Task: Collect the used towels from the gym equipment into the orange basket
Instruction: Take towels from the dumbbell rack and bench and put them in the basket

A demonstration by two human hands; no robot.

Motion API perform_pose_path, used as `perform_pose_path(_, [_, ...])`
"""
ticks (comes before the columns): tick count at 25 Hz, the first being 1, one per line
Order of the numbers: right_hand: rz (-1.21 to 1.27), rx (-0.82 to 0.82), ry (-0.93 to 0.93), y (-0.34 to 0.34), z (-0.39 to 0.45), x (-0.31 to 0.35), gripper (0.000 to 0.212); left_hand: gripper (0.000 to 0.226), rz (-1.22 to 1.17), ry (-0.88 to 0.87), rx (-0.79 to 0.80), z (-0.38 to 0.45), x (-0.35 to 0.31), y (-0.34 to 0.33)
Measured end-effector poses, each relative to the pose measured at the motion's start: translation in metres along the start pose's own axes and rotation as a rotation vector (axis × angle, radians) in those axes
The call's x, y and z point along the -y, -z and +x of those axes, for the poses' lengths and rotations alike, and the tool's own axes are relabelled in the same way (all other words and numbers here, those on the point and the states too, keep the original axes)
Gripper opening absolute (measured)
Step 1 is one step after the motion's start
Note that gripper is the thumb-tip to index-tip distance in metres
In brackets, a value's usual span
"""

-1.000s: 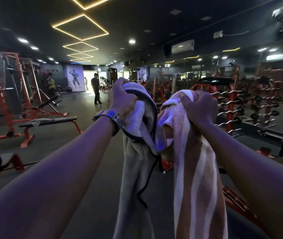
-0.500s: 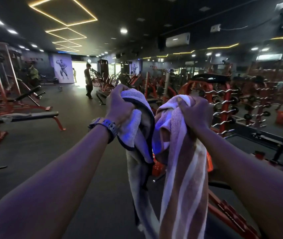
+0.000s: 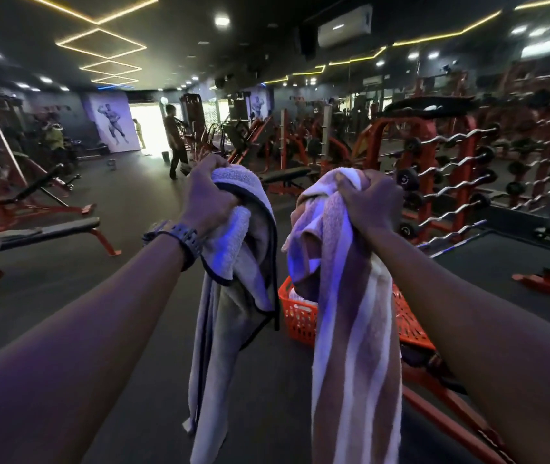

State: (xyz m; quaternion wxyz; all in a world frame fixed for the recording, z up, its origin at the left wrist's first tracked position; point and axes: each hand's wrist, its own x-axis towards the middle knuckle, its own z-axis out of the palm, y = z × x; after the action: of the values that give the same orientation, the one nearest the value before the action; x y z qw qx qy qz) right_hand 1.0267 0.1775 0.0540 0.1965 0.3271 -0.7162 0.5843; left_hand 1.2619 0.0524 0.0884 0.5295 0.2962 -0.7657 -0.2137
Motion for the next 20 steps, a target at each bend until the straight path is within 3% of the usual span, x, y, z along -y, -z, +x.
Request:
perform_pose_path(10, [-0.037, 0.024, 0.039, -0.226, 0.130, -0.069, 0.047, 0.037, -0.022, 0.032, 0.036, 0.183, 0.171, -0.129])
perform_pose_path(20, [-0.126, -0.103, -0.054, -0.411, 0.259, -0.143, 0.045, 0.036, -0.189, -0.026, 0.180, 0.366, 0.288, -0.290])
